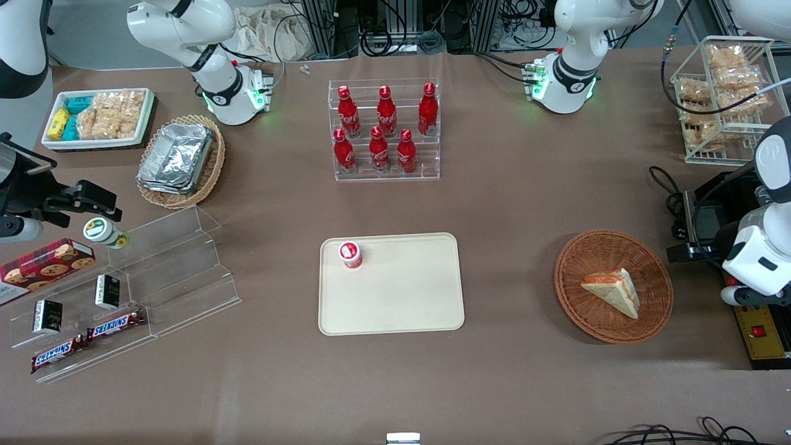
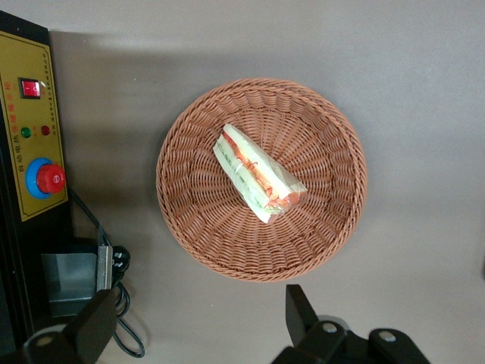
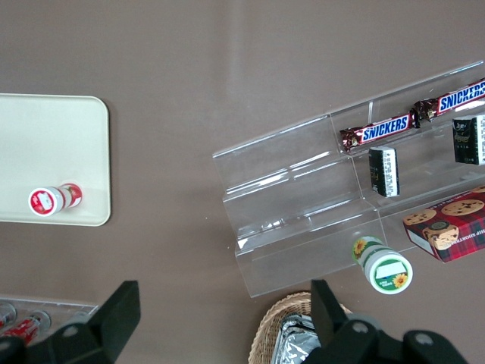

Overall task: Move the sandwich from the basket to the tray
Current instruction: 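Move the open left gripper down over the wrapped sandwich in the basket, then close the left gripper on the sandwich wrapper edge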

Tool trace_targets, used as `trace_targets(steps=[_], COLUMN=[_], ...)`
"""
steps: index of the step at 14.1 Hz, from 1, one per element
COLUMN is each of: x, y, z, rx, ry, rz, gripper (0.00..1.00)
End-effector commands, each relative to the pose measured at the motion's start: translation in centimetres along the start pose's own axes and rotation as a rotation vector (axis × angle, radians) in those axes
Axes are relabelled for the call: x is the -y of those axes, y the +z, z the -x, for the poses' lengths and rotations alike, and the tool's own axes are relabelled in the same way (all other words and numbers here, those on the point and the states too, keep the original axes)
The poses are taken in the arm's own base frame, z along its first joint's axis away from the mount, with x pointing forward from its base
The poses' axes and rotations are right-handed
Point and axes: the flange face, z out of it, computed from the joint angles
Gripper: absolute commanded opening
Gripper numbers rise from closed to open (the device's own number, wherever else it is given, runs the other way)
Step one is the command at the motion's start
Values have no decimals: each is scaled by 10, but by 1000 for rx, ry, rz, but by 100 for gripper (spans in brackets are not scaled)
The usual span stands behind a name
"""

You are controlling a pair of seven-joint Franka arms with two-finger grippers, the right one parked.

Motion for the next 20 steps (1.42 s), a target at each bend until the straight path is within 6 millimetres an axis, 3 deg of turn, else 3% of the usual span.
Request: trace_targets(steps=[1,5,8,12,17,20], x=[-1,5,-4,-10,-21,-27], y=[-1,9,22,65,136,159], z=[2,-2,-7,-5,-2,-9], rx=[7,22,15,-21,-40,-29], ry=[-17,-38,-192,-286,-461,-593], rz=[-24,1,0,59,94,103], gripper=[99,100,100,100,100,99])
